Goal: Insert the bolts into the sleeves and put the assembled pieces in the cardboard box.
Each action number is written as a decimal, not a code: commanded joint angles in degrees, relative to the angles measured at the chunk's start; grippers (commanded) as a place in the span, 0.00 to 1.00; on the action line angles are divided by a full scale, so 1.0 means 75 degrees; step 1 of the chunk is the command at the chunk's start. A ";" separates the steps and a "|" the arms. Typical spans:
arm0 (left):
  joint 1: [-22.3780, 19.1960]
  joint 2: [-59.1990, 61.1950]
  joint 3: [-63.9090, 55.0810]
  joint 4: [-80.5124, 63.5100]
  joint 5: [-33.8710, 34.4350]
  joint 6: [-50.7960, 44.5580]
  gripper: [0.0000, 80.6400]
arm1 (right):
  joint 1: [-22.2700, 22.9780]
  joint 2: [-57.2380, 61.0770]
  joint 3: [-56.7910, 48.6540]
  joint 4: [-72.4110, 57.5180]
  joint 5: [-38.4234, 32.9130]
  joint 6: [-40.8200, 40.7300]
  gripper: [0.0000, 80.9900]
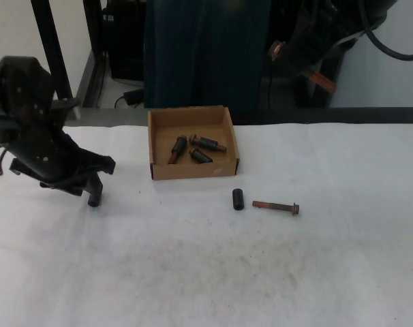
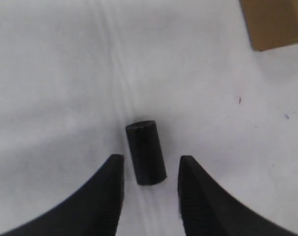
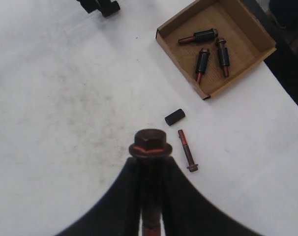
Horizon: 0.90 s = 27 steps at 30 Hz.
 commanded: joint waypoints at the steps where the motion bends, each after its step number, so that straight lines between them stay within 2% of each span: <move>1: -0.0036 0.0037 -0.0104 -0.0107 -0.0192 0.0167 0.44 | -0.0039 -0.0094 -0.0037 -0.0031 -0.0052 -0.0070 0.00; 7: -0.0043 0.0269 -0.0104 -0.0337 -0.0548 0.0227 0.44 | -0.0039 -0.0094 -0.0037 0.0006 -0.0052 -0.0070 0.00; 21: -0.0220 0.0395 -0.0111 -0.0713 -0.0544 0.0227 0.44 | -0.0039 -0.0094 -0.0037 0.0006 -0.0052 -0.0070 0.00; 27: -0.0304 0.0416 -0.0111 -0.0686 -0.1160 0.0200 0.35 | -0.0039 -0.0094 -0.0037 0.0062 -0.0052 -0.0070 0.00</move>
